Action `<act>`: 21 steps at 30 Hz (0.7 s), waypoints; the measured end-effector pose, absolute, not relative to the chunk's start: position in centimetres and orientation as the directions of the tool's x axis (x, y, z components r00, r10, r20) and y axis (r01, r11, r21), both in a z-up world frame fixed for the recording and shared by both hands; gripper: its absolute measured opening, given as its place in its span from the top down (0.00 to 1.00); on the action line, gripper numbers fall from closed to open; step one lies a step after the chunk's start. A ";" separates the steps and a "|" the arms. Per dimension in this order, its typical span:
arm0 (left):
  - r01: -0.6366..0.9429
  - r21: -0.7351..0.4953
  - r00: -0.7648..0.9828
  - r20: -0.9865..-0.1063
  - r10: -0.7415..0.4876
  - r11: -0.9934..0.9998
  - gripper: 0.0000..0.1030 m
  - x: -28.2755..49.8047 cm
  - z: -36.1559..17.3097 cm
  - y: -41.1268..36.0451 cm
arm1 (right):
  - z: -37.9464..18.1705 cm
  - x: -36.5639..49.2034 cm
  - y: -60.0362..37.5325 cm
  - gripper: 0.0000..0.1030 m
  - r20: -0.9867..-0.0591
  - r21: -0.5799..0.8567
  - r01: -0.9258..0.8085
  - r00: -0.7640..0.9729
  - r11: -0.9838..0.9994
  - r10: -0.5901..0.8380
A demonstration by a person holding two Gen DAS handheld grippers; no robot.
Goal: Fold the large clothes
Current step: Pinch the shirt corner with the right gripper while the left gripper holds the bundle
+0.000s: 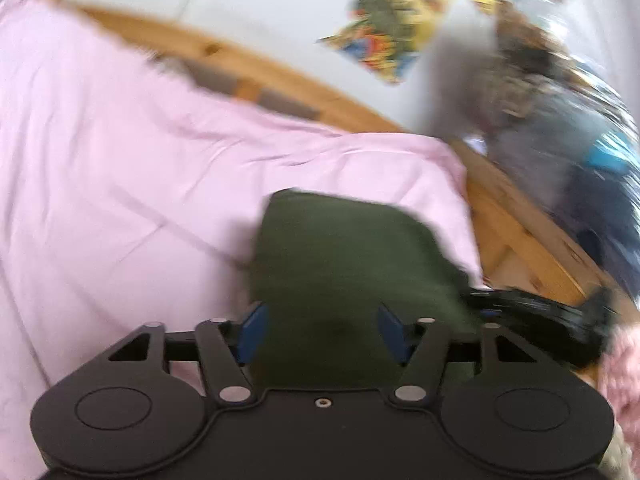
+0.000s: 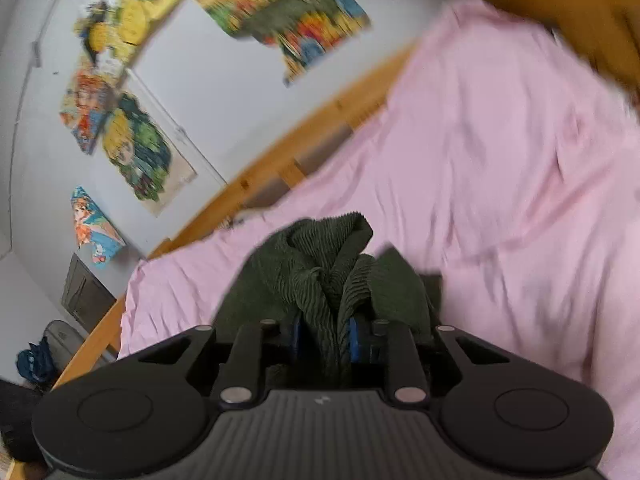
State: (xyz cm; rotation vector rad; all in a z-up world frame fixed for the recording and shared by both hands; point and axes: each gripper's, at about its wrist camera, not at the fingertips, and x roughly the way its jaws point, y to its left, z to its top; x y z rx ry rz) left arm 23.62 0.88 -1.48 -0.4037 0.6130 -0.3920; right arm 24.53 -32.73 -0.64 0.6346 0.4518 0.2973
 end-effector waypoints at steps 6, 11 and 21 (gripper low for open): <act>0.300 -0.486 0.674 -0.501 -0.543 0.821 0.49 26.2 -2.8 -1.6 | 1.0 22.4 -33.4 0.78 -0.323 0.561 -0.102 0.887 0.822 0.330; 0.337 -0.349 0.703 -0.526 -0.480 0.875 0.42 25.8 -3.4 -4.3 | -1.5 23.4 -33.9 0.77 -0.379 0.549 -0.013 0.887 0.836 0.263; 0.302 -0.380 0.716 -0.515 -0.471 0.874 0.38 24.2 -4.2 -2.6 | 2.7 22.0 -28.4 0.33 -0.342 0.080 0.134 0.934 0.988 -0.098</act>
